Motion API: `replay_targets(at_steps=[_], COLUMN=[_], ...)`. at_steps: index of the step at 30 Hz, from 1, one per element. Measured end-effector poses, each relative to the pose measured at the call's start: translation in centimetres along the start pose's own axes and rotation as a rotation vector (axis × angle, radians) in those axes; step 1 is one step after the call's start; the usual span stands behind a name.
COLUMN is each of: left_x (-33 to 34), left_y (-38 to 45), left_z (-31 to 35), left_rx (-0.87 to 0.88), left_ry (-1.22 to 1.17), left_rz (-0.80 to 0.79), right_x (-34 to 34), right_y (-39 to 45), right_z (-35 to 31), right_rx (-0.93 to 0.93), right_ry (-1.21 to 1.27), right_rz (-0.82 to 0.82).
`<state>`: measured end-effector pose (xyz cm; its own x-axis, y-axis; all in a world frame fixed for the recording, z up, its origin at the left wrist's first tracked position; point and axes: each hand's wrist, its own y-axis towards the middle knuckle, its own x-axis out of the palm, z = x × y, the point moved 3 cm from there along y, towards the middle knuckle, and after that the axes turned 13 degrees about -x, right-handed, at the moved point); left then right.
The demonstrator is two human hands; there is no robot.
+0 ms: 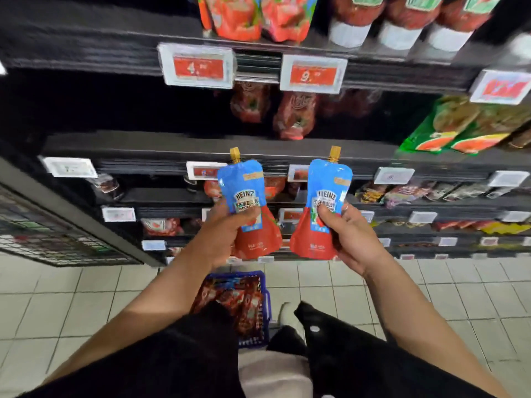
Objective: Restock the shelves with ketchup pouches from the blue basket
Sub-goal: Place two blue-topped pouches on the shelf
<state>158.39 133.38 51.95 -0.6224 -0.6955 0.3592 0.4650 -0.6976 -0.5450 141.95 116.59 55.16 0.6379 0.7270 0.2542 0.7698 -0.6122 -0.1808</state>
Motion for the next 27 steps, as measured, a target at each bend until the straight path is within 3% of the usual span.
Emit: replay_targets(at_steps=[4,11,14,18,24,27], left_x=[4.8,10.2,12.7,15.8,18.2,18.9], left_y=[1.8,4.2,6.0,9.1,12.2,13.4], left_z=[-0.1,1.9,4.0,7.4,10.2,10.9], left_rx=[0.115,0.153,0.198,0.256,0.198,0.131], left_ry=[0.143,0.339,0.425,0.487,0.648,0.619], left_rz=[0.025,0.116,0.077,0.161,0.364,0.423], right_x=[-5.1,-10.2,-11.3,-12.3,-13.4,-13.9], right_y=[2.7,5.9,6.6,7.4,10.4,12.3], right_z=[-1.6,-4.1,-5.2,-6.3,-9.0,-10.5], right_rx=[-0.006,-0.064,-0.119,-0.162,-0.25,-0.295], right_ry=[-0.083,-0.211,-0.246,-0.239,-0.369,-0.434], right_rz=[-0.052,-0.089,-0.022,0.1,0.108,0.082])
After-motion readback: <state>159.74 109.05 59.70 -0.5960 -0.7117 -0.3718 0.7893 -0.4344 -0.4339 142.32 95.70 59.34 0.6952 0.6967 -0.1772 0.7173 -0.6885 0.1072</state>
